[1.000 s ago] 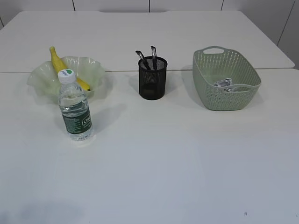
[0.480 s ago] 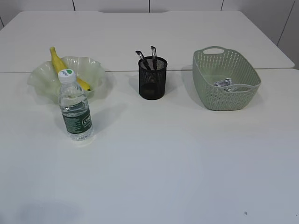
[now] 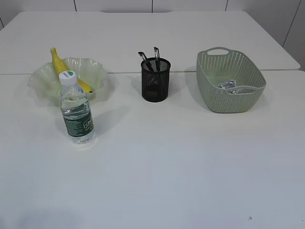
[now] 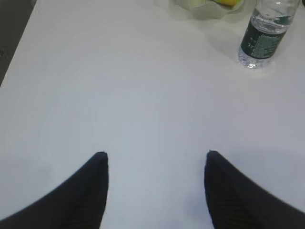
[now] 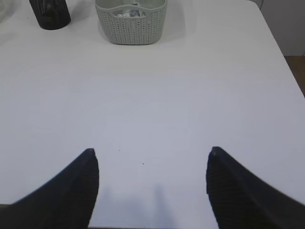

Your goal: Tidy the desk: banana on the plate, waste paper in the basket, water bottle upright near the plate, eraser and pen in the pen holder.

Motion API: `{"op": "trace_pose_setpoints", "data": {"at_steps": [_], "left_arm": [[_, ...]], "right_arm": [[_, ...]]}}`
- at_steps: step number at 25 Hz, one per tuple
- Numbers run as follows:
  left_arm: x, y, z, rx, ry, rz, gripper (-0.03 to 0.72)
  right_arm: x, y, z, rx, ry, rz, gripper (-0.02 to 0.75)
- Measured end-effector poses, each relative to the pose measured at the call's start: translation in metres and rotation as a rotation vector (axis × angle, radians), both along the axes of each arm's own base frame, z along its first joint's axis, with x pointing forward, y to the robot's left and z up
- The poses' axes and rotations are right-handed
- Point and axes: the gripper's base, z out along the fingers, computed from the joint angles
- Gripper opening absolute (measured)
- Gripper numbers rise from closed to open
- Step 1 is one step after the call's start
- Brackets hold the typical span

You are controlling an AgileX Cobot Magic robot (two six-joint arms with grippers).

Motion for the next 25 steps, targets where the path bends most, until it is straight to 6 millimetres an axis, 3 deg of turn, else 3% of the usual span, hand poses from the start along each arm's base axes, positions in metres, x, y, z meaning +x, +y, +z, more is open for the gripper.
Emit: {"op": "trace_pose_setpoints", "data": {"at_steps": [9, 25], "left_arm": [[-0.027, 0.002, 0.0, -0.01, -0.164, 0.0, 0.447], [-0.028, 0.001, 0.0, -0.01, -0.165, 0.062, 0.428]], "right_arm": [[0.0, 0.0, 0.0, -0.001, -0.005, -0.001, 0.522], [0.0, 0.0, 0.0, -0.002, -0.005, -0.002, 0.522]]}}
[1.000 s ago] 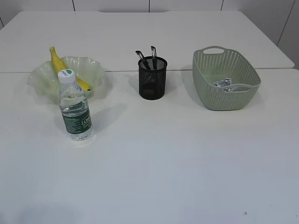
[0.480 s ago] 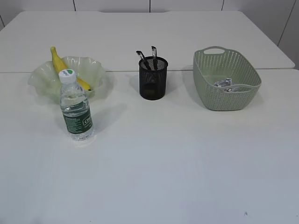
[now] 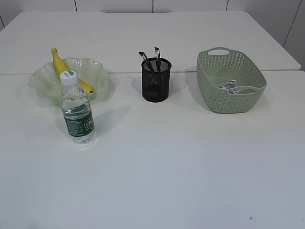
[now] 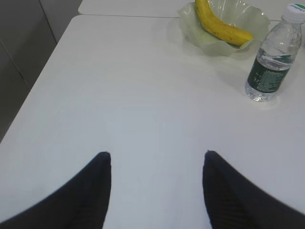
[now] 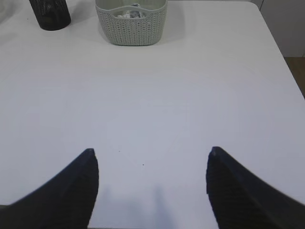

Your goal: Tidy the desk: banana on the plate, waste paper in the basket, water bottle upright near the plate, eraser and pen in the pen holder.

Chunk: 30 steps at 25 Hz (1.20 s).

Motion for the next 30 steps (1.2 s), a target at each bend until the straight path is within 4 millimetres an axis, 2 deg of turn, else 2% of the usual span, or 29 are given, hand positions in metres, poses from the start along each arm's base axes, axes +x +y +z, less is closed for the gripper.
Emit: {"op": "trace_pose_setpoints", "data": {"at_steps": [10, 24, 30], "left_arm": [[0.0008, -0.0016, -0.0017, 0.022, 0.01, -0.031, 0.426], [0.0012, -0.0069, -0.0045, 0.034, 0.031, -0.104, 0.389], [0.0012, -0.0074, -0.0045, 0.032, 0.031, -0.106, 0.372]], "right_arm": [[-0.0004, 0.0057, -0.0003, -0.037, 0.003, 0.095, 0.522], [-0.0003, 0.0042, -0.0003, -0.005, 0.003, 0.041, 0.521], [-0.0009, 0.0067, -0.0003, 0.005, 0.004, -0.08, 0.52]]}}
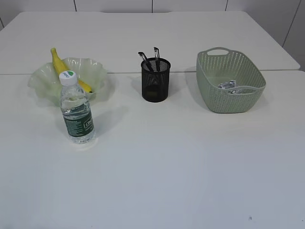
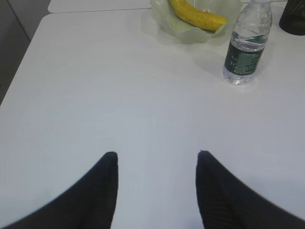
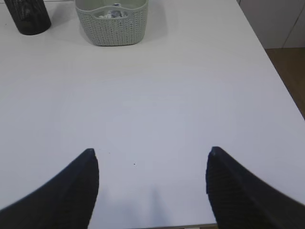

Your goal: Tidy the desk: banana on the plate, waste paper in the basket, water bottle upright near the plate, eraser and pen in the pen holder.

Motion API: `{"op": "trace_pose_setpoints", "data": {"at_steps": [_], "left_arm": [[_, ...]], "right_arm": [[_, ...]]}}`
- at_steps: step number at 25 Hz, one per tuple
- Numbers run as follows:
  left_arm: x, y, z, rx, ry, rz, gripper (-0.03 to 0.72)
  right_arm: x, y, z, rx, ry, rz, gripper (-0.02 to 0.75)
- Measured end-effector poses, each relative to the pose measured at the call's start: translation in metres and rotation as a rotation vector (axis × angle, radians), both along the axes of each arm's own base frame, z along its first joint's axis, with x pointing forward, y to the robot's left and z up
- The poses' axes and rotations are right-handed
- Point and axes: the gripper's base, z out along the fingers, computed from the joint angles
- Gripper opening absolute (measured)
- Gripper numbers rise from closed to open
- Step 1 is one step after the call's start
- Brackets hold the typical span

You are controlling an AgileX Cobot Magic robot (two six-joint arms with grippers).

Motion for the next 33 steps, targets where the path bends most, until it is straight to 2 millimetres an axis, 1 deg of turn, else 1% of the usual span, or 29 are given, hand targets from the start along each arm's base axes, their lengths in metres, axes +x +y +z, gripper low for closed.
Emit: {"op": "trace_pose_setpoints", "data": {"at_steps": [7, 15, 30, 33], "left_arm": [[-0.0001, 0.0, -0.0001, 0.002, 0.001, -0.001, 0.356], [-0.0001, 0.0, -0.0001, 0.002, 0.001, -0.001, 0.321], [0.0, -0.0002, -0.0001, 0.0, 0.001, -0.002, 0.319], [0.0, -0.0002, -0.0001, 0.0, 0.001, -0.002, 0.307]], "right_arm": [[0.0, 0.0005, 0.0, 0.005, 0.0, 0.0, 0.52], [0.0001, 0.0001, 0.0, 0.007, 0.0, 0.048, 0.519], [0.0002, 0.0003, 0.0001, 0.008, -0.002, 0.049, 0.519], [0.0002, 0.0003, 0.0001, 0.008, -0.002, 0.049, 0.519]]}}
